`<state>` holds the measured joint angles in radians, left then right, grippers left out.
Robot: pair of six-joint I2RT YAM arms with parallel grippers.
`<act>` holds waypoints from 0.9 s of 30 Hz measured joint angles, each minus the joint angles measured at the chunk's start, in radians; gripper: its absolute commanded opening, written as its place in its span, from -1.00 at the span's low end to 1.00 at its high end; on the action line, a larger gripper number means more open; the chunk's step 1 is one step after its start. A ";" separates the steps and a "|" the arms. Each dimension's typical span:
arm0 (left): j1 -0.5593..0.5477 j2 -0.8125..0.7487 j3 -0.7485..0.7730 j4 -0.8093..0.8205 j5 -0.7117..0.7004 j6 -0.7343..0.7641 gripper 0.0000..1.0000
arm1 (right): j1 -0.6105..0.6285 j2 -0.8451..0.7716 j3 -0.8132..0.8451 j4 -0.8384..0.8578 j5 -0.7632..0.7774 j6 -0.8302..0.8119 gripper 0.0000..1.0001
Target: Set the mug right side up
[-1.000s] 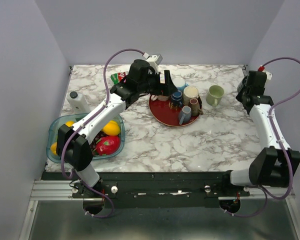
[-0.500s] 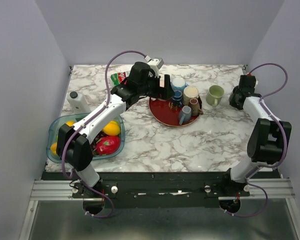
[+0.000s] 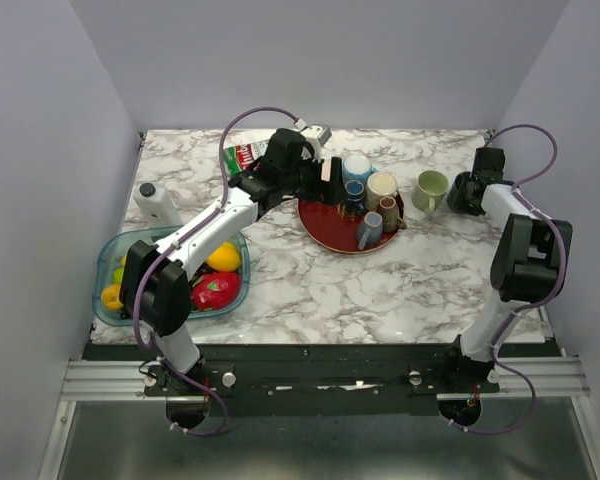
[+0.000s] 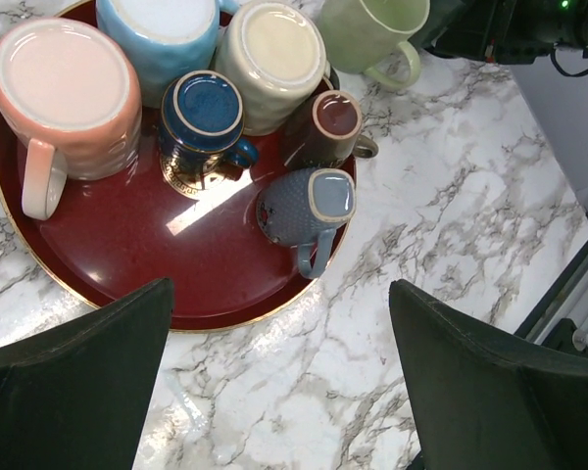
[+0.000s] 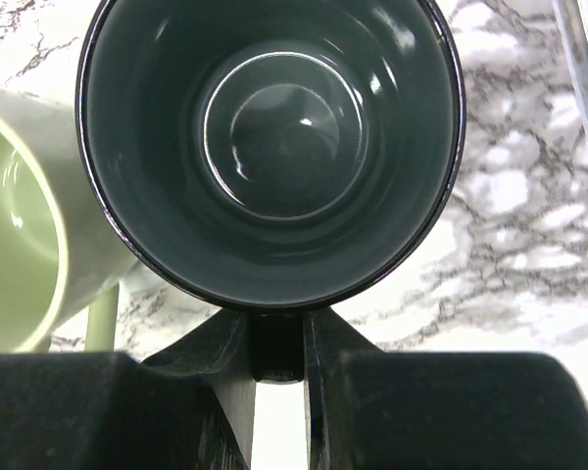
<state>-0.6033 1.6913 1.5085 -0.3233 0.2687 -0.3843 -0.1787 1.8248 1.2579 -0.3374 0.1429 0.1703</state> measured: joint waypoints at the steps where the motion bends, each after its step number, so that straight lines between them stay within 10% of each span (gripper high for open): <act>1: 0.000 0.006 0.000 -0.001 0.000 0.002 0.98 | 0.000 0.013 0.010 0.000 -0.003 -0.008 -0.99; 4: 0.000 0.022 0.000 -0.003 0.000 0.007 0.98 | 0.000 0.048 0.035 0.000 -0.013 -0.023 -0.96; 11: -0.002 0.045 0.000 -0.017 0.000 0.018 0.98 | 0.000 0.069 0.064 -0.005 -0.015 -0.023 0.08; 27: -0.136 0.134 0.006 -0.053 -0.072 0.108 0.98 | 0.000 -0.099 0.096 -0.141 0.022 0.131 0.65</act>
<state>-0.7391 1.8256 1.5146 -0.3759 0.1963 -0.2768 -0.1787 1.7256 1.3540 -0.4782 0.1650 0.3012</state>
